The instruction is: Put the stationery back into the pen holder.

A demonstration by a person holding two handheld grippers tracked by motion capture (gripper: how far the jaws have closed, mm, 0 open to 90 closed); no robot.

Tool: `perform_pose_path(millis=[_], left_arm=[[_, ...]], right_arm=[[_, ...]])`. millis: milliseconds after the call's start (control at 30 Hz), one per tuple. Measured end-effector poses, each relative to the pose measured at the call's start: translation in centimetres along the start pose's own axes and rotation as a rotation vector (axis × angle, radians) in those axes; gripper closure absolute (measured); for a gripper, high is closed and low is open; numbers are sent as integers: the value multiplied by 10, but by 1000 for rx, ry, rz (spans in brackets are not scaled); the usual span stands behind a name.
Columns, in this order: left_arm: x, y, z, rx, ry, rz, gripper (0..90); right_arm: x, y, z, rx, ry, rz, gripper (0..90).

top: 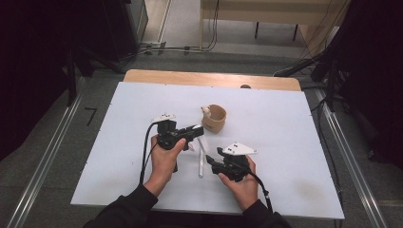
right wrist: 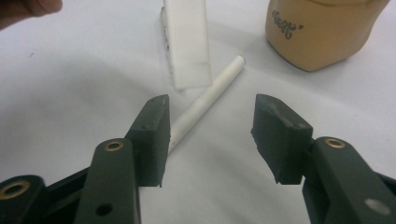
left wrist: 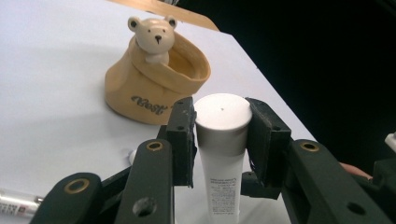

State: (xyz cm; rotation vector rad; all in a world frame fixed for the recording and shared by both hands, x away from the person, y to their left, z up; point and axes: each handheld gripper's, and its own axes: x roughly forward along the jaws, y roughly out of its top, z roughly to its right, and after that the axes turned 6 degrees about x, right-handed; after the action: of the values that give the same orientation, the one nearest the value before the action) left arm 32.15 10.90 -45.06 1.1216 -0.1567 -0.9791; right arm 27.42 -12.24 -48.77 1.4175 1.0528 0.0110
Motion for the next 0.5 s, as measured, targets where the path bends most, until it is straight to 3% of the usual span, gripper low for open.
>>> perform_pose_path(millis=[267, 500], left_arm=[[6, 13, -1, 5, 5, 25, 653], [17, 27, 4, 56, 37, 8, 653]], right_arm=[[0, -1, 5, 22, -4, -11, 415], [2, -2, 7, 21, -11, -23, 401]])
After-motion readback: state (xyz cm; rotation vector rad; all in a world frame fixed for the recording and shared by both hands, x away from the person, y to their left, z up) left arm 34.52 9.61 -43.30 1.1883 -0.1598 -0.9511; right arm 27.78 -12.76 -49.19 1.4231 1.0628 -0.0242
